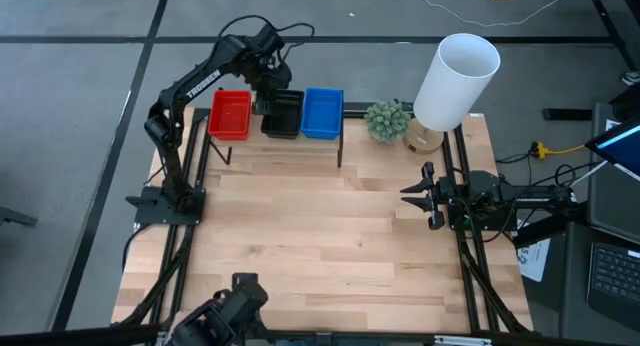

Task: Stack baskets on shelf by color
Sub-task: Stack the black bin on top of the stacked black bins on the shelf

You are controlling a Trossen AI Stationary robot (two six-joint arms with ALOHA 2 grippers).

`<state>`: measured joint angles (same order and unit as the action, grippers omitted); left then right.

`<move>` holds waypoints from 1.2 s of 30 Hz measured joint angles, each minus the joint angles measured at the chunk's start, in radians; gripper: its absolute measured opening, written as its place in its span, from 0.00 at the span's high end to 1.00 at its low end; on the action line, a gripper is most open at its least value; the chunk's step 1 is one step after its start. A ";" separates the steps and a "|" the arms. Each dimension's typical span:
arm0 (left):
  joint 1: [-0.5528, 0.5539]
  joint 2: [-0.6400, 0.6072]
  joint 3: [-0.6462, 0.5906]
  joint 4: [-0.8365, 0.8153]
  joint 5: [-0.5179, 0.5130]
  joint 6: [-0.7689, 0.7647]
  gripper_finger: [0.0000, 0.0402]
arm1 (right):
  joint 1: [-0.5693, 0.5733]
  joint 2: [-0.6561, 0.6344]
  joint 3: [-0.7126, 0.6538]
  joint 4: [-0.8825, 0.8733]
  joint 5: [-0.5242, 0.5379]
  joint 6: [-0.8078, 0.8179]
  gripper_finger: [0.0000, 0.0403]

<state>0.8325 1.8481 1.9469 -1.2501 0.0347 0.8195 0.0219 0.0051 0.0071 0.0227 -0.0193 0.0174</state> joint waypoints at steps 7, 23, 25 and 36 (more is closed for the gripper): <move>0.003 0.000 -0.024 -0.068 0.016 -0.025 0.80 | 0.000 0.000 0.000 0.000 0.000 0.000 0.77; -0.008 0.000 -0.026 -0.084 -0.059 -0.056 0.80 | 0.000 0.000 0.000 0.000 0.000 0.000 0.77; -0.008 0.000 -0.026 -0.084 -0.058 -0.057 0.80 | 0.000 0.000 0.000 0.000 0.000 0.000 0.77; -0.032 -0.006 -0.027 -0.062 -0.017 -0.057 0.80 | 0.000 0.000 0.000 0.000 0.000 0.000 0.77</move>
<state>0.8007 1.8417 1.9199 -1.3116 0.0179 0.7628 0.0219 0.0051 0.0071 0.0227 -0.0193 0.0174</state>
